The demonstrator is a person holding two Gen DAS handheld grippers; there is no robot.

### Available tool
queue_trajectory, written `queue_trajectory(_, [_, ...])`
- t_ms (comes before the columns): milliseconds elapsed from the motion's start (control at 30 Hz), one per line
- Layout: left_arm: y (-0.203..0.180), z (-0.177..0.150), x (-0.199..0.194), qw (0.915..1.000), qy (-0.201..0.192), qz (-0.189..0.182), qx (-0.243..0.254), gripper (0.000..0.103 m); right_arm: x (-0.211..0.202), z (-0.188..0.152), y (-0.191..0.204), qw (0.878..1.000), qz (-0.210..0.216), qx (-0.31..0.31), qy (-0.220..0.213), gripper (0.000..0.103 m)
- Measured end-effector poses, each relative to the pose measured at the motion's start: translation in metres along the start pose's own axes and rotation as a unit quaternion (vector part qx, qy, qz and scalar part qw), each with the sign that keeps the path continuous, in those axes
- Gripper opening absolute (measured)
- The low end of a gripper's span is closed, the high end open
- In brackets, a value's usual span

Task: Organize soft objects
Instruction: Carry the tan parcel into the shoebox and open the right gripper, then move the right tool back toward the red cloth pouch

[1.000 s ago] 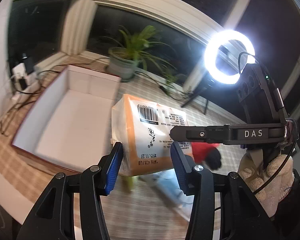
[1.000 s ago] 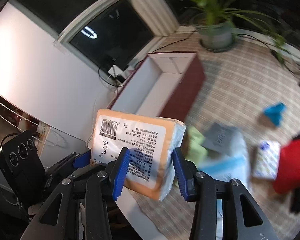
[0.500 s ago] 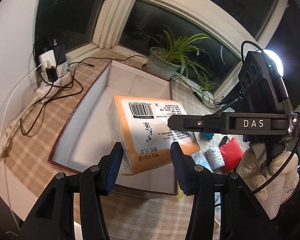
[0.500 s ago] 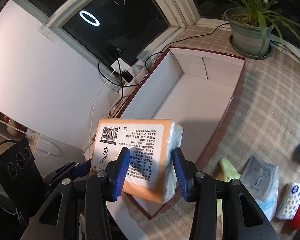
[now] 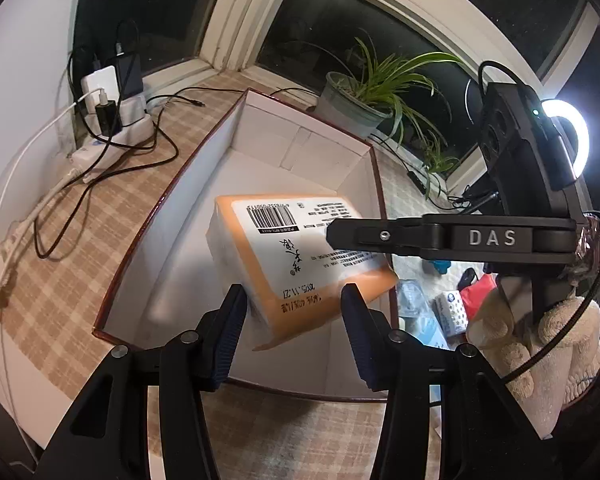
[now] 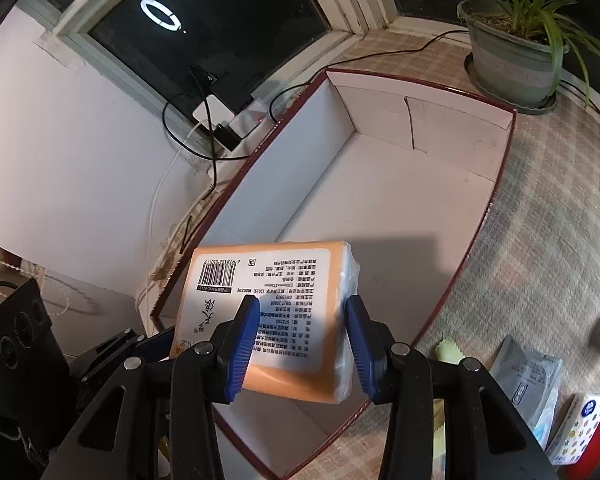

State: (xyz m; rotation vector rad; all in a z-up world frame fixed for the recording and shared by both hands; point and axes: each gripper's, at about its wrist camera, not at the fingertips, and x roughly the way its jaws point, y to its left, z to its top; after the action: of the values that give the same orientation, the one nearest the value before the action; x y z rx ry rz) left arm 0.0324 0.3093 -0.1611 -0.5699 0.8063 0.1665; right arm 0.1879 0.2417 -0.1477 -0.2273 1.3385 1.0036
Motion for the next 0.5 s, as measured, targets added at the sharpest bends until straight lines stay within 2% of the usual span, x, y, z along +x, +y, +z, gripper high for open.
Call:
queue_trajectory(300, [0.007, 0.002, -0.003, 0.9998, -0.007, 0.02, -0.006, 0.046, -0.004, 0.001, 0.005, 1.0, -0.016, -0.015, -0.01, 0.041])
queue_trajectory(500, [0.003, 0.001, -0.02, 0.9993, -0.027, 0.025, -0.003, 0.046, -0.041, -0.019, 0.028, 0.991, -0.085, -0.077, -0.065, 0.047])
